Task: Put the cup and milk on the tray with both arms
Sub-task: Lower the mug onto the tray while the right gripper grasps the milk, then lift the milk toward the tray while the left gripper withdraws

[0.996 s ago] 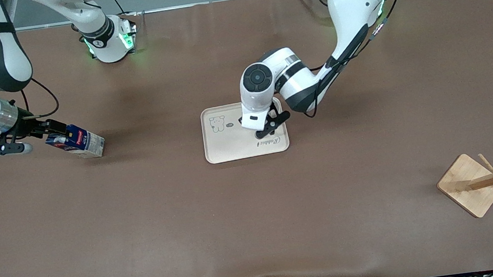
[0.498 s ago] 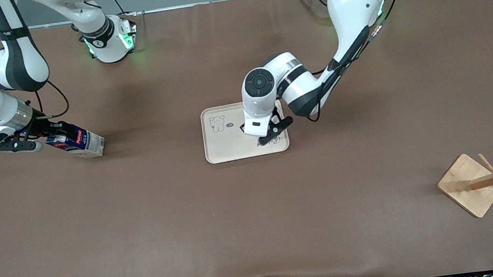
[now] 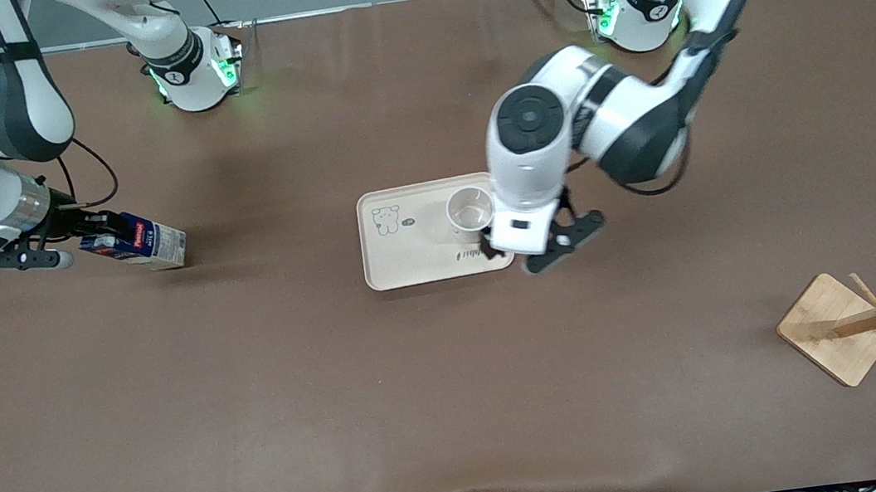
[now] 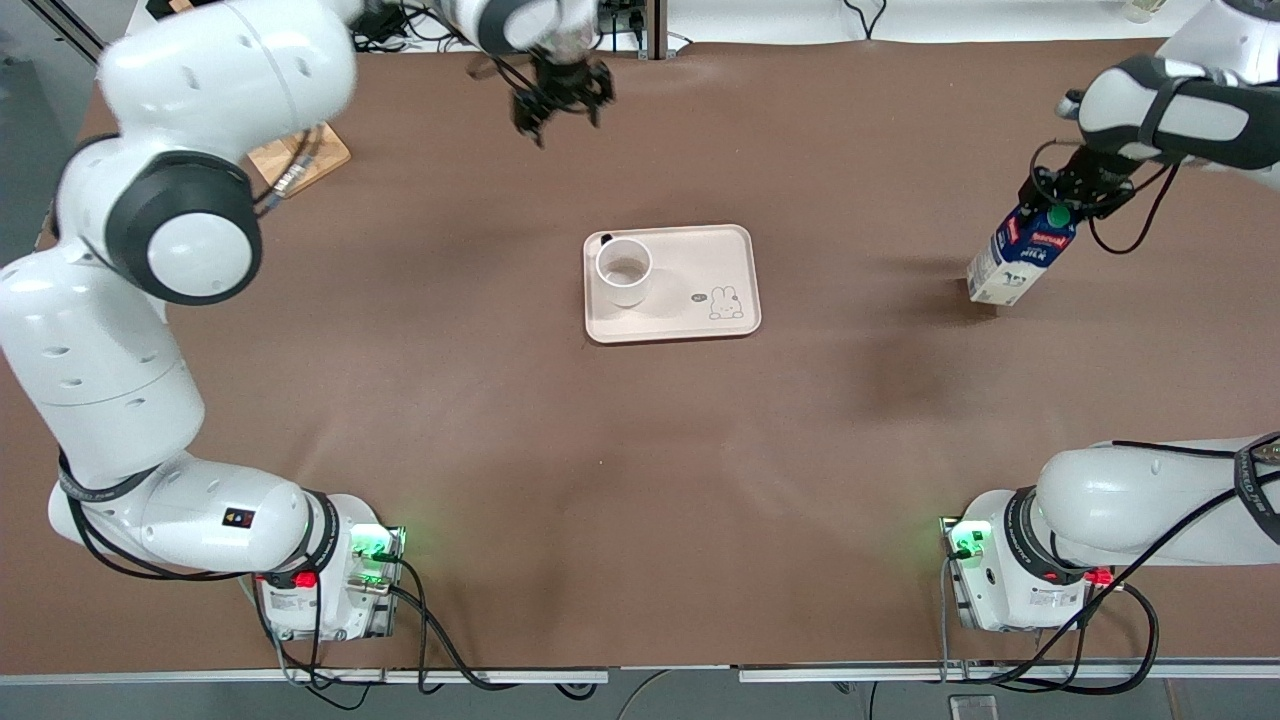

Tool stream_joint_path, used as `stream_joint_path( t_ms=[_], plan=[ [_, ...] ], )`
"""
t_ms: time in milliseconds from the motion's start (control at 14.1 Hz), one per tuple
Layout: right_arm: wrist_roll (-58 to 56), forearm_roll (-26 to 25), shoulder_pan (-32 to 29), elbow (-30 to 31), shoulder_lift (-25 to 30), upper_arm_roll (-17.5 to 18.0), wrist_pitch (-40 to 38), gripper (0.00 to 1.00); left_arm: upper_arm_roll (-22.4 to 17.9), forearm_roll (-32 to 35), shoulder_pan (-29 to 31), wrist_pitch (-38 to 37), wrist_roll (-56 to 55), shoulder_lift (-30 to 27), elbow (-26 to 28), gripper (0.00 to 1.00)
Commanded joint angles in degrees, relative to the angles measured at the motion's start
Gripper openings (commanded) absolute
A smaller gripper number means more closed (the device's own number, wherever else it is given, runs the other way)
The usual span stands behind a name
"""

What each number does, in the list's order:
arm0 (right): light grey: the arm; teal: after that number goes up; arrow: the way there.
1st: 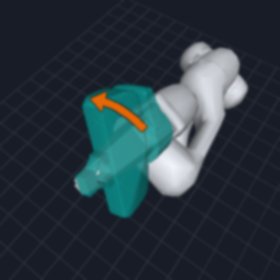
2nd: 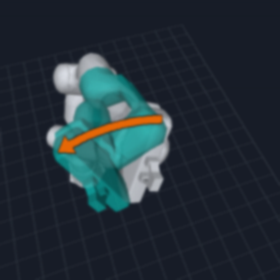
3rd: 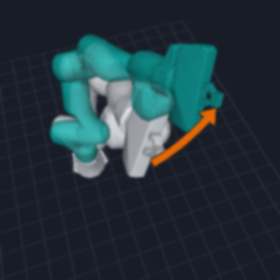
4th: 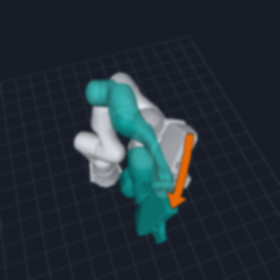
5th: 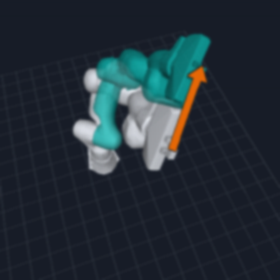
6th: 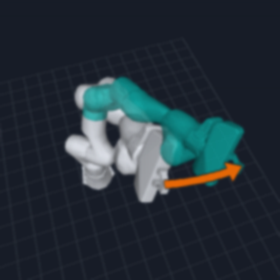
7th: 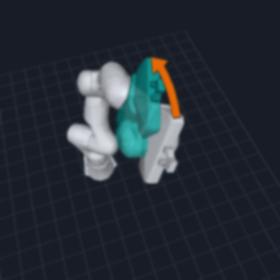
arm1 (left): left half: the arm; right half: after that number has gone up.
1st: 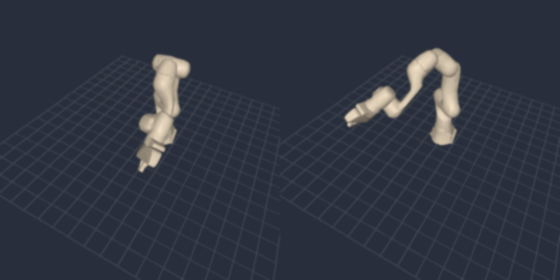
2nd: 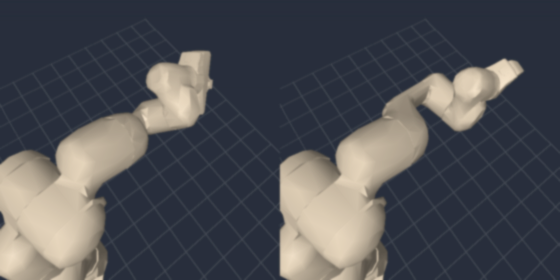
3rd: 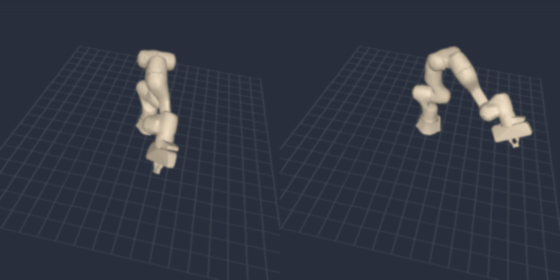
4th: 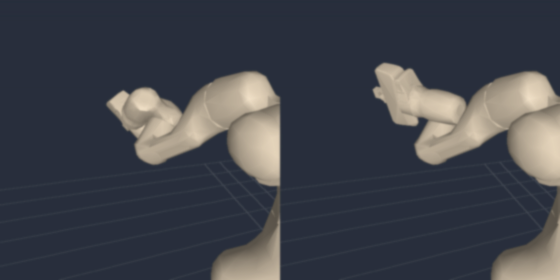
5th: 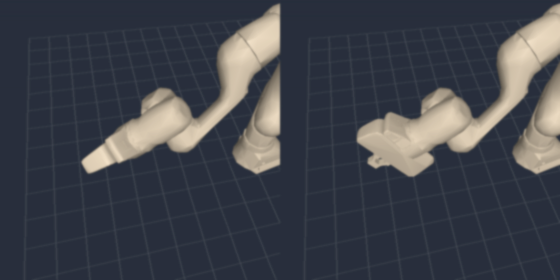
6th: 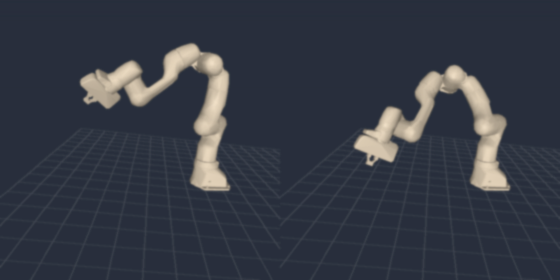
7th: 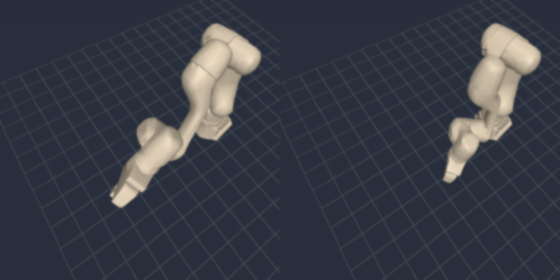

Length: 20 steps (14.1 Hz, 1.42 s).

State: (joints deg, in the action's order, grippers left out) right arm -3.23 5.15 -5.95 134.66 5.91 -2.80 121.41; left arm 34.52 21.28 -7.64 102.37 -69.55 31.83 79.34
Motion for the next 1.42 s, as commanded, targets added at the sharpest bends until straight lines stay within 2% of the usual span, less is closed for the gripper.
stream_joint_path(
  t_ms=[0,285,640,854,925,1067,1139,1281,1352],
  plan=[
    [3.84,0.39,4.61,-7.45,0.77,0.08,-11.23,0.0,0.28,0.07,5.77,-3.39,9.4,-3.25,-0.24,1.0],
    [11.9,0.39,13.57,-18.36,-2.83,0.17,-22.87,0.0,0.46,-0.36,16.14,-9.97,20.91,-9.49,-0.07,1.0],
    [22.01,0.91,27.37,-26.28,-7.22,0.17,-23.42,0.0,0.37,-1.42,22.39,-12.81,32.09,-15.65,-0.5,1.0],
    [30.38,1.0,35.1,-32.68,-13.62,0.17,-22.8,0.0,0.54,-1.59,25.3,-13.6,38.24,-18.28,-0.59,1.0],
    [30.65,1.87,37.3,-35.84,-16.17,0.17,-22.97,0.0,0.46,-2.12,25.74,-13.6,40.78,-19.52,-0.59,1.0],
    [30.74,7.04,39.25,-39.9,-20.13,0.08,-22.54,0.0,-0.76,-6.23,27.84,-13.86,46.41,-22.41,-0.5,1.0],
    [30.65,8.63,40.22,-41.57,-22.15,0.08,-22.45,0.0,-4.86,-9.04,26.9,-14.04,49.92,-24.26,-0.16,1.0],
    [30.48,7.95,42.76,-46.13,-26.72,-0.01,-22.54,0.0,-17.41,-15.36,18.67,-16.66,54.15,-26.72,0.46,1.0],
    [29.96,7.86,42.95,-48.07,-28.57,-0.01,-22.54,0.0,-22.43,-17.22,14.97,-17.2,56.43,-27.69,0.64,1.0]
  ],
)
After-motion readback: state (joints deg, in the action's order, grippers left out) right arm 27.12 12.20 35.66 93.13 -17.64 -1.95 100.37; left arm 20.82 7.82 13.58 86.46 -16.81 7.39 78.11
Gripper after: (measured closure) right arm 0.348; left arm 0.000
